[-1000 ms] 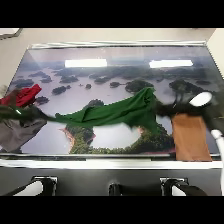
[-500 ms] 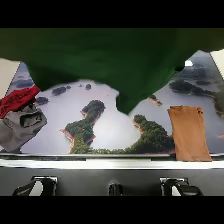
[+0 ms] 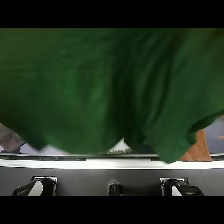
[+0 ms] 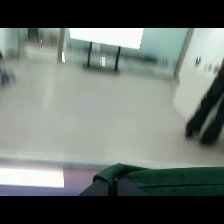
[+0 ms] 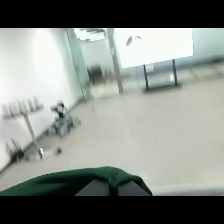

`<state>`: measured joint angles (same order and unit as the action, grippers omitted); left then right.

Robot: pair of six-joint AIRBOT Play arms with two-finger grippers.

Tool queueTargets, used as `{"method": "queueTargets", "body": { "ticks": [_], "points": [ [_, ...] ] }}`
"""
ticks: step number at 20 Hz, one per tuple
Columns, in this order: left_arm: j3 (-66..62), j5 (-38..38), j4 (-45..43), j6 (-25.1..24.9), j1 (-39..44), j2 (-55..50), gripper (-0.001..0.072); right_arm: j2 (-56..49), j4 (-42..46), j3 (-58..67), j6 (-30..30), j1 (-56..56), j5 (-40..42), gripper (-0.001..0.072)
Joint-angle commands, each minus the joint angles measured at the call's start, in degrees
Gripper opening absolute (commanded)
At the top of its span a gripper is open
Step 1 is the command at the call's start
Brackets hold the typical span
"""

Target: Fold the shirts.

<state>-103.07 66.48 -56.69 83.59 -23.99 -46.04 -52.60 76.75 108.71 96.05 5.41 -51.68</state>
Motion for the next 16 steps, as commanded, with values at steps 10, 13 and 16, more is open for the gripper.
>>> {"method": "queueTargets", "body": {
  "ticks": [10, 13, 16],
  "points": [
    [22.3, 1.9, 0.0, -10.3, 6.0, -42.3, 0.0029, -47.5, -13.1, 0.1, 2.8, 0.0, -19.4, 0.0035],
    [22.3, 1.6, 0.3, -10.3, 6.7, -46.1, 0.0030, -50.6, -13.7, 0.1, 5.6, 0.0, -14.3, 0.0035],
    [22.3, 1.6, 0.3, -10.2, 9.1, -48.4, 0.0030, -52.4, -13.8, 0.1, 8.2, 0.0, -12.4, 0.0035]
  ]
}}
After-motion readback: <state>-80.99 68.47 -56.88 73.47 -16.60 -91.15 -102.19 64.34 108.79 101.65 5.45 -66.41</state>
